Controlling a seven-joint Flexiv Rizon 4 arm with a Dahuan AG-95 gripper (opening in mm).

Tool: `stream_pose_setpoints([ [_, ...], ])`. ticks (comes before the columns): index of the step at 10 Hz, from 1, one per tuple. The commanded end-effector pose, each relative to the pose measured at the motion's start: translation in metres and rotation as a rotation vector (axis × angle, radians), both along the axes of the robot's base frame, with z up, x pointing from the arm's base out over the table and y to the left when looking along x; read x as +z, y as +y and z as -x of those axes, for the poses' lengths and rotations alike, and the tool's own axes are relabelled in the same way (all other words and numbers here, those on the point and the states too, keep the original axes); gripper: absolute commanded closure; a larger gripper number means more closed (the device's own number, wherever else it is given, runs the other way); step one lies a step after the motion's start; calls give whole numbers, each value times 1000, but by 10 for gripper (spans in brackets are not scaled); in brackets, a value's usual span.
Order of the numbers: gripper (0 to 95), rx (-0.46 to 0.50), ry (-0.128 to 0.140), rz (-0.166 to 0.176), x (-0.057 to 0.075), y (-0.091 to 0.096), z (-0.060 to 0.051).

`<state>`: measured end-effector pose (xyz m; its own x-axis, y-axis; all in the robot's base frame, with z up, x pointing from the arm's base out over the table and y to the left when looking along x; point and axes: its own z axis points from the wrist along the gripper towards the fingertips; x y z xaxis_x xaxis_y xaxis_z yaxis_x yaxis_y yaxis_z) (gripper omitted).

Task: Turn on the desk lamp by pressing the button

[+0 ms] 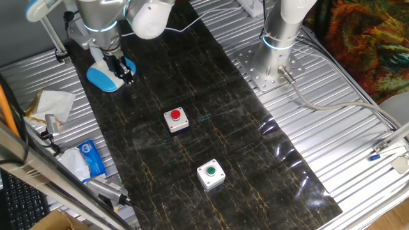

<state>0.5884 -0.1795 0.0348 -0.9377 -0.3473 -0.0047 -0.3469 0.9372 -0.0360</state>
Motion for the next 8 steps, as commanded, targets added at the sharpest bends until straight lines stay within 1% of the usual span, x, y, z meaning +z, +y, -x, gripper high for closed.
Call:
stream_pose_setpoints([
  [1, 380, -6, -13, -2, -4, 0, 7],
  [2, 380, 0, -18, 12, -7, 1, 13],
  [3, 380, -3, -20, 10, -8, 1, 16],
  [4, 380, 1, -21, 9, -7, 1, 15],
  [5, 380, -9, -5, -3, -6, 1, 15],
  [6, 380, -6, -3, -5, -3, 0, 15],
  [7, 380, 0, 8, -15, 12, -4, 14],
  [8, 380, 6, 19, -12, 26, -7, 12],
])
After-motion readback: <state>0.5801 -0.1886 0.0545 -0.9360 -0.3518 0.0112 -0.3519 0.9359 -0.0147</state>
